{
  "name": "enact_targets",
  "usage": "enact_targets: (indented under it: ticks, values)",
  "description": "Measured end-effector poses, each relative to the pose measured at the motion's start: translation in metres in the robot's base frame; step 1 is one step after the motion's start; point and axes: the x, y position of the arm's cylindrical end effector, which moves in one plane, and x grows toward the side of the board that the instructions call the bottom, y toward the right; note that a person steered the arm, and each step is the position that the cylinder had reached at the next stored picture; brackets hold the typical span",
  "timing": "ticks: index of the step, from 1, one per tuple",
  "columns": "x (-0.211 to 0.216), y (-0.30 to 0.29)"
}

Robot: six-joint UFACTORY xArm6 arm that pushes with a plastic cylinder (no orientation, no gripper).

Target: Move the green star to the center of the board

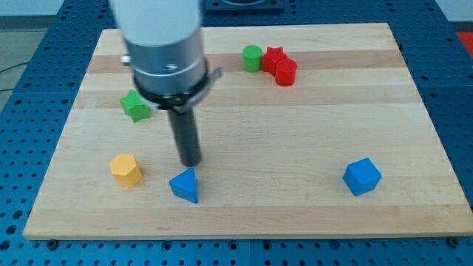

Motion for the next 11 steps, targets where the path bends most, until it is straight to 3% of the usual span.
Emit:
enact_targets:
  ticks: [1,2,3,4,5,6,9,11]
  values:
    - [-0.021,-0.007]
    - [-0.006,-0.074]
    - [-0.035,-0.135]
    - [-0.074,-0.143]
    - [-0.117,-0.108]
    - [-0.129,-0.045]
    - [-0.066,-0.010]
    - [-0.074,0.034]
